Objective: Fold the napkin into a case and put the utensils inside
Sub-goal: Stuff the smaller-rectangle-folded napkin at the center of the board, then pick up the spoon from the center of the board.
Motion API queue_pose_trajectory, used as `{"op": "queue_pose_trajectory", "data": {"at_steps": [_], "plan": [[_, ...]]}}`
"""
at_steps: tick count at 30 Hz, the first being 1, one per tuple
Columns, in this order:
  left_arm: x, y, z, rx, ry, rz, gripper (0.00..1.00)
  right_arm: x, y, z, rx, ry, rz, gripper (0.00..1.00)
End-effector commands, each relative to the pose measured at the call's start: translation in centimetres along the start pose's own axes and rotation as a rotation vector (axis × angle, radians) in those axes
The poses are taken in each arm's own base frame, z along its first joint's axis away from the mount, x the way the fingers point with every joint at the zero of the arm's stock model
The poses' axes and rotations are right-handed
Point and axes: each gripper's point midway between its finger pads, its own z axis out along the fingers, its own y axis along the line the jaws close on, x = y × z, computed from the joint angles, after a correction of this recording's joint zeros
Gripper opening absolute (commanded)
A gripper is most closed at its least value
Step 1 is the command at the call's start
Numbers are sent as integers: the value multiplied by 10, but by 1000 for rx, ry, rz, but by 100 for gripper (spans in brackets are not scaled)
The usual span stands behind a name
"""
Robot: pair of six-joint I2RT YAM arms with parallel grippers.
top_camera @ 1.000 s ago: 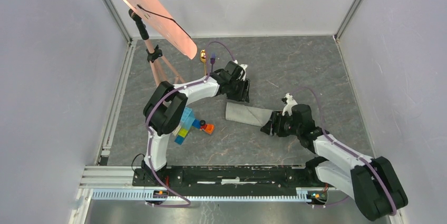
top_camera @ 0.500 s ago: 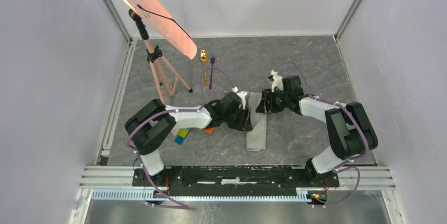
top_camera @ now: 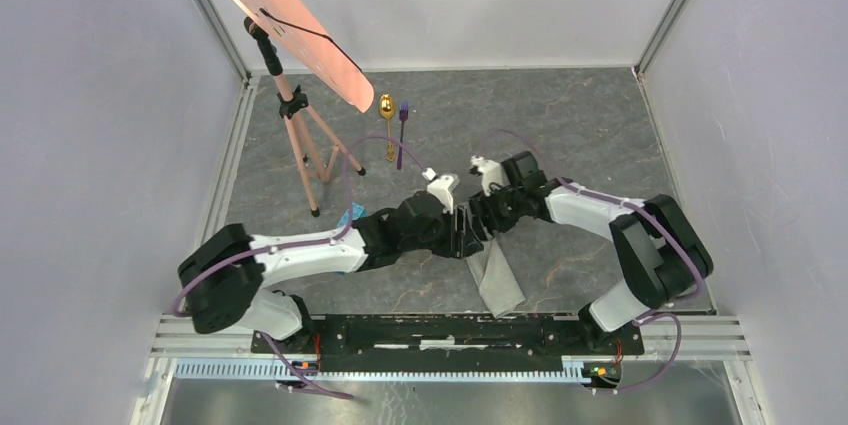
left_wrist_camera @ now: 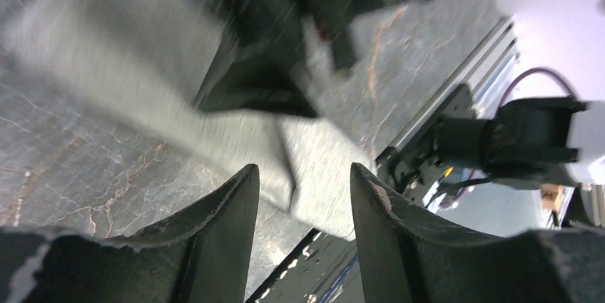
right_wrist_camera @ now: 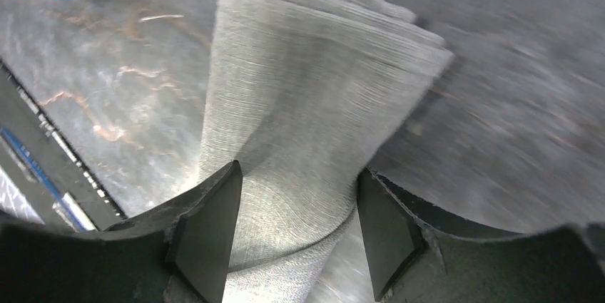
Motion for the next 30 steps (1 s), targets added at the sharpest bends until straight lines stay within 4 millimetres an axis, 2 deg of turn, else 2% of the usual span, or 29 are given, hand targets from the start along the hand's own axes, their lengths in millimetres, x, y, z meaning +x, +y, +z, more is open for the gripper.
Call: {"op": "queue_pose_trajectory", "data": {"at_steps": [1,5,7,9,12,14,16,19,22,24,26,28,30], "plan": [[-35,-3,-25,-37,-156,-45,57,-15,41,20,-113,6,-113,65],[-43,6,-43,-75,-219,-50,57,-36,47,24,-103,-31,-144,65],[-45,9,-46,-85,-235,-58,57,-47,43,22,-67,-40,-149,64],[-44,10,-47,-85,-234,-70,57,-55,27,11,54,-34,-135,65],[-42,13,-47,-89,-226,-85,56,-48,10,-21,220,-21,-115,66],[-43,15,-49,-93,-235,-91,56,-35,8,-44,285,-43,-96,67],[-45,18,-50,-97,-244,-95,56,-14,17,-58,277,-36,-82,66],[-50,22,-48,-100,-248,-100,56,28,53,-57,149,5,-62,59],[-53,25,-41,-100,-236,-107,56,66,86,-51,21,21,-15,44],[-54,25,-36,-89,-232,-110,56,77,96,-49,-15,7,3,35],[-51,23,-27,-69,-207,-111,56,83,95,-45,-18,-12,19,26],[-48,20,-15,-60,-165,-108,54,89,83,-41,38,-4,34,19],[-45,20,-3,-63,-130,-108,51,89,63,-38,142,-12,31,17]]}}
